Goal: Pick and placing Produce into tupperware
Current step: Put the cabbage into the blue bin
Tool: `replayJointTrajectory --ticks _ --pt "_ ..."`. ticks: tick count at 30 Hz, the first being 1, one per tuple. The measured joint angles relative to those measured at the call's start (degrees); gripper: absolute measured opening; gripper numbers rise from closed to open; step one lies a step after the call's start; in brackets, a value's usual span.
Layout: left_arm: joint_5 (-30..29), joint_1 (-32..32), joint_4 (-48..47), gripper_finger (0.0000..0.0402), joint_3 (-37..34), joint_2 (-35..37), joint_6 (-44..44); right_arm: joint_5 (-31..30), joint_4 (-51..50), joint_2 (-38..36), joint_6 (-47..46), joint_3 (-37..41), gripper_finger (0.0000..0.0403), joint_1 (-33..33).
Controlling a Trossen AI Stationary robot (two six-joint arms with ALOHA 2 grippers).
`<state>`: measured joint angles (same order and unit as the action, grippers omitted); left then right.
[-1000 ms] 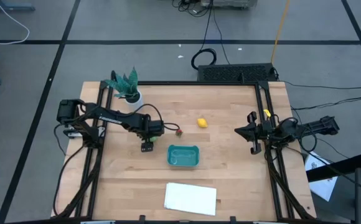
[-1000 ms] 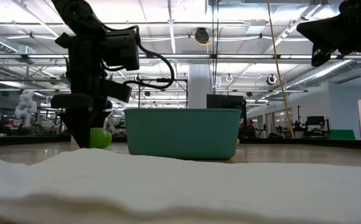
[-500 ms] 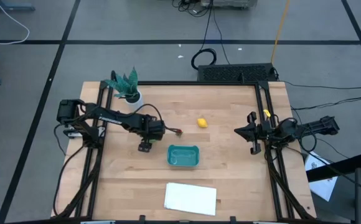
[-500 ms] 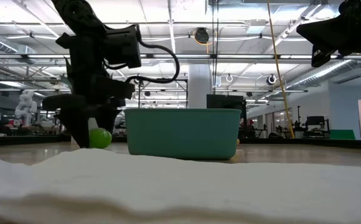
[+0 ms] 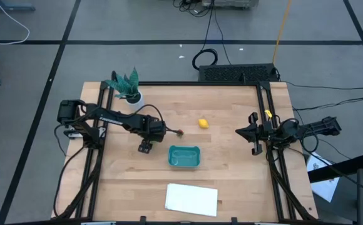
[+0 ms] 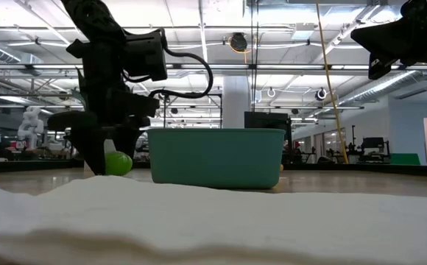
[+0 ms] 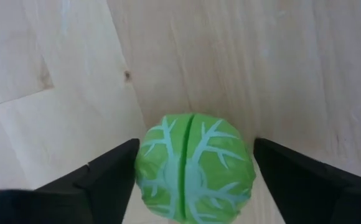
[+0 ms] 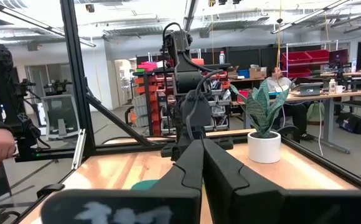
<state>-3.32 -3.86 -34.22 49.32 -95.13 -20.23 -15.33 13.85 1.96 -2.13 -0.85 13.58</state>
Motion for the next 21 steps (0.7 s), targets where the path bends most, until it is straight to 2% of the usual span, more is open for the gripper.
replayJointTrajectory --ticks 7,11,21 --pt "0.53 0.06 -0.23 0.0243 -0.04 0.0 0.06 0.0 0.0 0.0 0.0 0.0 0.0 0.0" --pt "0.52 0.09 -0.33 0.0217 -0.04 0.0 0.09 0.0 0.0 0.0 0.0 -0.01 0.0 0.0" --pt "-0.38 0.28 -1.0 0.0242 1.17 2.08 0.77 0.0 0.0 0.0 0.0 -0.01 0.0 0.0"
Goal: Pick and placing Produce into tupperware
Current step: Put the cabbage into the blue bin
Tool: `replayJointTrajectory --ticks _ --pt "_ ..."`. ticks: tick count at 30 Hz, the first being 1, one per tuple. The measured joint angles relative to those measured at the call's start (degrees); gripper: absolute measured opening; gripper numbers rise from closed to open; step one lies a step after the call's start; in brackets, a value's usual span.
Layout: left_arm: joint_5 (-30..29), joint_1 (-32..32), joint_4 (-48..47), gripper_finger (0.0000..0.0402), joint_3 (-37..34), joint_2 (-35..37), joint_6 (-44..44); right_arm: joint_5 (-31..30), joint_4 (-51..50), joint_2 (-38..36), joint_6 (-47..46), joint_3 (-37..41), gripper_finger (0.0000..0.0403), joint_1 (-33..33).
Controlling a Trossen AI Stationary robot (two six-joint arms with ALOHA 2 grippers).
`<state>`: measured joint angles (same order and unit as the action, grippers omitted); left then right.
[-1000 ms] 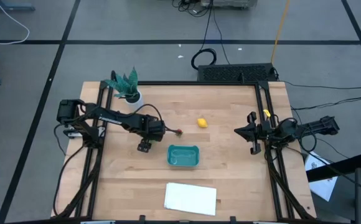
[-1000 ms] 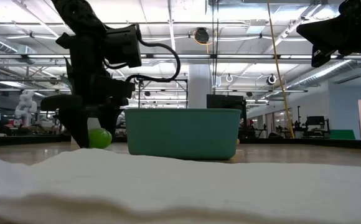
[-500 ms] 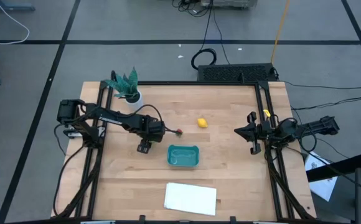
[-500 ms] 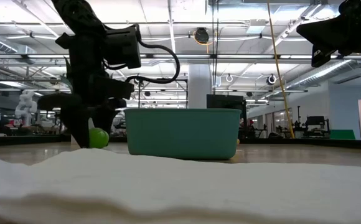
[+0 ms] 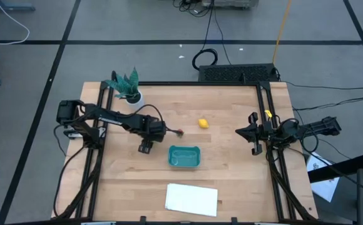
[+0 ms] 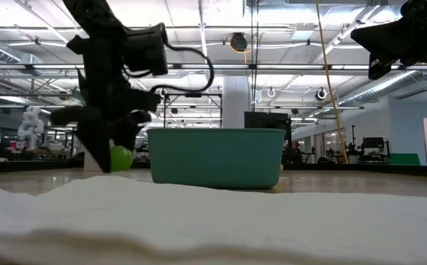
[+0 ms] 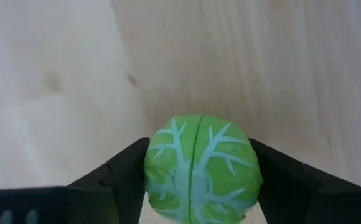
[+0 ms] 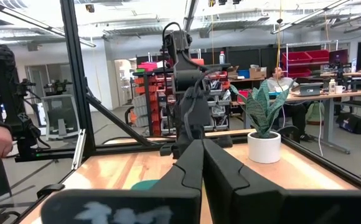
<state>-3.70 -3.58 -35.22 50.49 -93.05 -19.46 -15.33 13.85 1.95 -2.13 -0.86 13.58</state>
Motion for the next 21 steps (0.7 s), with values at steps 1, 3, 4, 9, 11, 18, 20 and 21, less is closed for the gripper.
replayJointTrajectory --ticks 1,3,4,9,11,18,20,21 --pt "-0.02 -0.02 -0.27 0.024 0.68 0.44 0.02 0.0 0.0 0.0 0.0 0.0 0.0 0.0" --pt "-0.34 0.02 -2.25 0.0235 2.08 1.21 0.05 0.0 0.02 -0.01 0.0 0.02 0.0 0.0" --pt "-0.67 0.02 -3.66 0.0231 2.93 1.47 0.08 0.0 0.0 -0.01 0.0 0.0 0.0 0.0" --pt "-1.58 0.02 -9.27 0.0225 7.96 3.27 0.11 0.0 -0.01 0.0 0.0 0.0 0.0 0.0" --pt "-1.52 0.02 -11.16 0.0229 9.56 4.02 0.17 0.0 0.02 -0.02 0.0 0.0 0.0 0.0" --pt "-0.45 0.02 -16.33 0.0235 16.02 5.0 0.72 0.0 0.04 -0.02 0.0 0.0 0.0 0.0" --pt "-0.38 0.02 -17.45 0.0235 17.54 5.26 0.7 0.0 0.02 -0.01 0.0 0.0 0.0 0.0" --pt "-0.37 0.02 -19.01 0.0235 18.1 5.69 0.71 0.0 0.02 -0.02 0.0 0.0 0.0 0.0"
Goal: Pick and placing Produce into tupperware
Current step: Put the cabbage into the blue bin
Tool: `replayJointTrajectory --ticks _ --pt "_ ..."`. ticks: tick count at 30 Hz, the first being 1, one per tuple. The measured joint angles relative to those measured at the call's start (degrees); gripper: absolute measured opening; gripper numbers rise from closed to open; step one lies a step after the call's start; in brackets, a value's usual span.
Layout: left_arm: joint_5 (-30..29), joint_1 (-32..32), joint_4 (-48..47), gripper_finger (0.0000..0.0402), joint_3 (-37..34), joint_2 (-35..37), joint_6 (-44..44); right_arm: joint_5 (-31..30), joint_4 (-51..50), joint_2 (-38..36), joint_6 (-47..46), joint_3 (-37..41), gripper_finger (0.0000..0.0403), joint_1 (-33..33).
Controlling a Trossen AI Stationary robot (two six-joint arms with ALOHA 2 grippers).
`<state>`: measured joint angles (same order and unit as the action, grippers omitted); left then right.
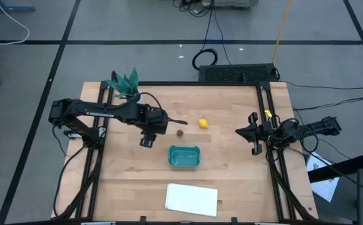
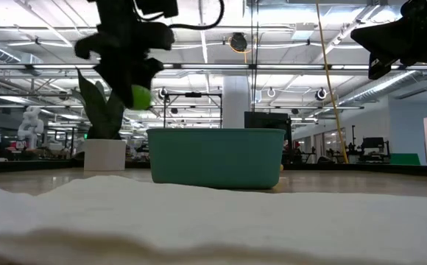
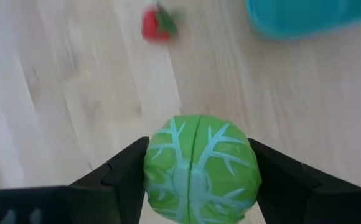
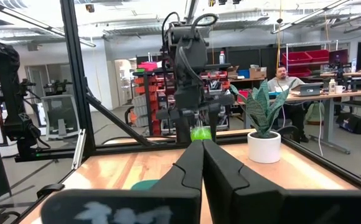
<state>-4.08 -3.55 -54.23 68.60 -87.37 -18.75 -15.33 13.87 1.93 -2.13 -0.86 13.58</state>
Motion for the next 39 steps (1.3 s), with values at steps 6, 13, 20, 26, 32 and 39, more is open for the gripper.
replayJointTrajectory --ticks 6,13,20,26,32,39 --pt "0.05 0.0 -5.33 0.0236 4.02 1.54 0.06 0.0 0.02 0.01 0.0 0.0 0.0 0.01" --pt "0.44 0.0 -7.11 0.0236 7.9 2.71 -0.05 0.0 0.44 0.02 0.0 0.02 0.0 0.0" --pt "1.03 0.0 -8.29 0.0236 8.08 3.21 -0.06 0.0 0.42 0.04 -0.15 0.0 0.0 0.0" --pt "1.66 -0.33 -8.08 0.0236 8.07 3.21 2.43 0.0 0.95 0.09 -0.2 0.01 0.0 0.01" --pt "2.29 -1.27 -7.79 0.0237 8.05 6.02 3.67 0.0 0.9 0.08 -0.21 0.0 0.0 0.01" --pt "2.79 -3.44 -4.65 0.0237 8.07 14.37 3.46 0.0 0.88 0.08 -0.16 0.0 0.0 0.0"
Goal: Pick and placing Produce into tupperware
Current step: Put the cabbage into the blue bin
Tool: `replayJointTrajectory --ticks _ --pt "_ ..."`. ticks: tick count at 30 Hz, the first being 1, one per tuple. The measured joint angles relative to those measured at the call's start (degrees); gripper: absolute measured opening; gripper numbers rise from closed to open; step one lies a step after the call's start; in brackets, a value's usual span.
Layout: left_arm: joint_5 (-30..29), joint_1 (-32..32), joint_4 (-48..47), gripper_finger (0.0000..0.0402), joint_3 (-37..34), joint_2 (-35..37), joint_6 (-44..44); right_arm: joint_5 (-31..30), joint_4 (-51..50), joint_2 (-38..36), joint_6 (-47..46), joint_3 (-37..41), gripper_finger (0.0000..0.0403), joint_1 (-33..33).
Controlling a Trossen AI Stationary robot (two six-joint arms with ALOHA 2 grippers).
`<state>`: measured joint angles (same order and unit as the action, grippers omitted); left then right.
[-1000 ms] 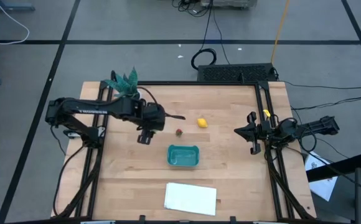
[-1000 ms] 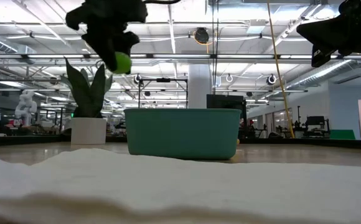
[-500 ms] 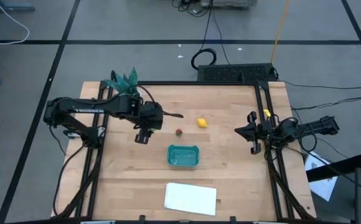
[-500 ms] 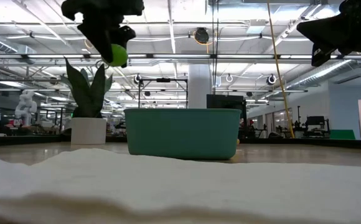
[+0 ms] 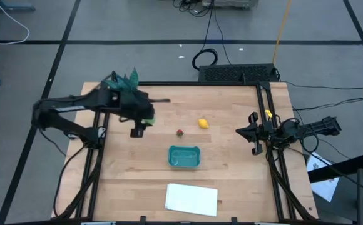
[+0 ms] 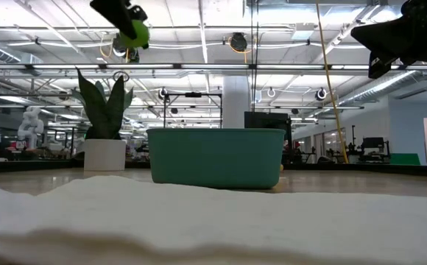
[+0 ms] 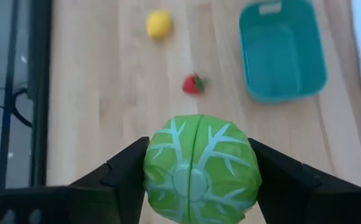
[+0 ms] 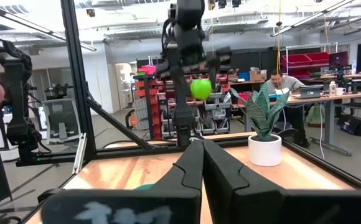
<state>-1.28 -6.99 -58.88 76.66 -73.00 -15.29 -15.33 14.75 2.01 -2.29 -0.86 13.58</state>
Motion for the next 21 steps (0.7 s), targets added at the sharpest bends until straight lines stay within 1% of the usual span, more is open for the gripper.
replayJointTrajectory --ticks 8,13,21 --pt "4.12 -3.59 1.93 0.0237 0.0 7.5 2.02 0.0 -0.01 0.01 0.01 0.02 0.0 0.0" --pt "5.79 -4.4 2.06 0.0237 0.0 11.51 2.09 0.0 -0.01 0.01 -0.01 0.0 0.0 0.0" --pt "5.93 -4.41 2.83 0.0237 0.0 17.12 2.18 0.0 -0.01 0.01 -0.01 0.01 0.0 0.0"
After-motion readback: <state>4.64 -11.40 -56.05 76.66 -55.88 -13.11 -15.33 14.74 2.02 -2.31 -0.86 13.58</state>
